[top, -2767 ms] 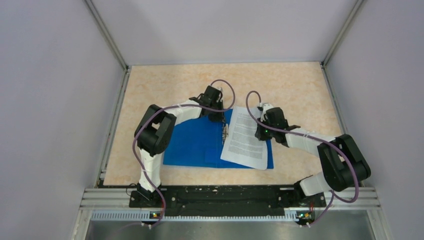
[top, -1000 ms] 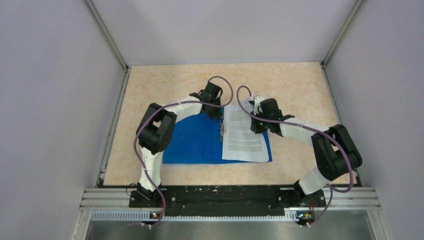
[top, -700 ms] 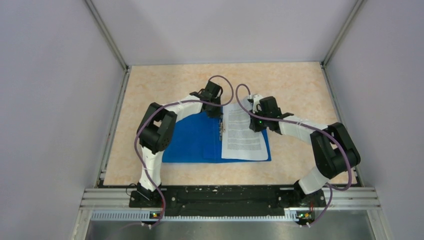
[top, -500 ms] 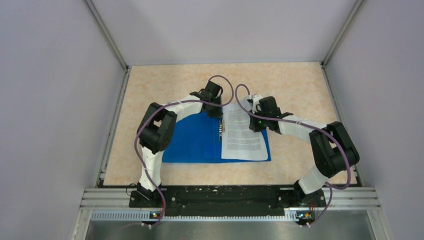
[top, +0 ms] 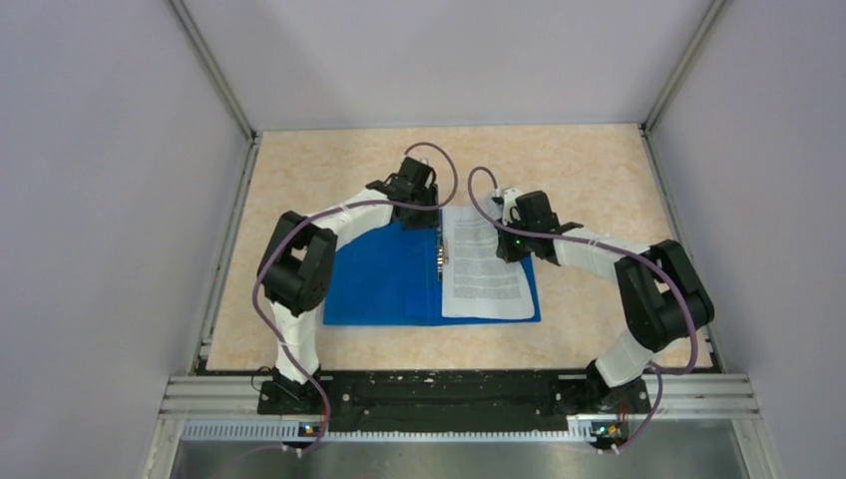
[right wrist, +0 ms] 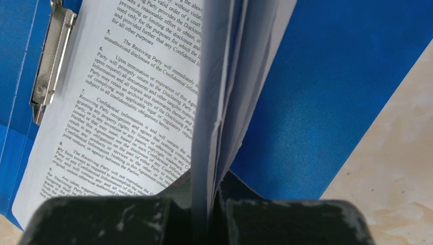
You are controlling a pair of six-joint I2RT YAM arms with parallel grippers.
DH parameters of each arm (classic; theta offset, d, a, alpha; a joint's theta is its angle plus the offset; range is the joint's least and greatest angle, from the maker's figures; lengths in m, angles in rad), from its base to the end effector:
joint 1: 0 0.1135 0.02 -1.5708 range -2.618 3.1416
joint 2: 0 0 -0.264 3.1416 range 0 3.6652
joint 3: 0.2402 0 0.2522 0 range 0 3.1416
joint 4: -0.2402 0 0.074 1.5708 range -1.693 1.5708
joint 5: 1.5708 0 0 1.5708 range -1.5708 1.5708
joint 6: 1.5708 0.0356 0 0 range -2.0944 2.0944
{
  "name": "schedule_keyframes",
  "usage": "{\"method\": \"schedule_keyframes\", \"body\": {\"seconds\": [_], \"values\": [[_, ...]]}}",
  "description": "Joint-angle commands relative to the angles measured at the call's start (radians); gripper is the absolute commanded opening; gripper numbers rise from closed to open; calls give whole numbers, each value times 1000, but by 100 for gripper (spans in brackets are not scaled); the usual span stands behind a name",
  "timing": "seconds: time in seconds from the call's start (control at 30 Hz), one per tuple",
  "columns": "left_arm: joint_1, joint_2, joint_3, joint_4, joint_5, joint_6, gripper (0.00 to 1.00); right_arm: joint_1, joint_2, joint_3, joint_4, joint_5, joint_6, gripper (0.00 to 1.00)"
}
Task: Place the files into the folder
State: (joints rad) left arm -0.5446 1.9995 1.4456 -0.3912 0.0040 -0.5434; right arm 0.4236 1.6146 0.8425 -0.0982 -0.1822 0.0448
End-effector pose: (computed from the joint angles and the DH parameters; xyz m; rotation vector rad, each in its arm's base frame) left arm 0.3710 -0.2249 0.1869 0.0032 2.5741 -0.4354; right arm 0.2883 0.1371 0.1660 -0.5454 2.4079 0.4284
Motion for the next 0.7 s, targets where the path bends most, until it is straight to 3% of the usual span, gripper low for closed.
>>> {"method": "schedule_keyframes", "body": {"seconds": [0.0, 0.27, 0.53, 0.67], "values": [[45, -181, -80, 28, -91, -10, 54, 14, 13, 53, 4, 0, -14, 0], [203, -350, -267, 37, -204, 14, 60, 15, 23, 69, -14, -9, -23, 0], [429, -432, -373, 15, -185, 59, 67, 15, 28, 72, -17, -18, -28, 0], [520, -451, -433, 46, -89, 74, 70, 14, 33, 80, -20, -20, -34, 0]]}}
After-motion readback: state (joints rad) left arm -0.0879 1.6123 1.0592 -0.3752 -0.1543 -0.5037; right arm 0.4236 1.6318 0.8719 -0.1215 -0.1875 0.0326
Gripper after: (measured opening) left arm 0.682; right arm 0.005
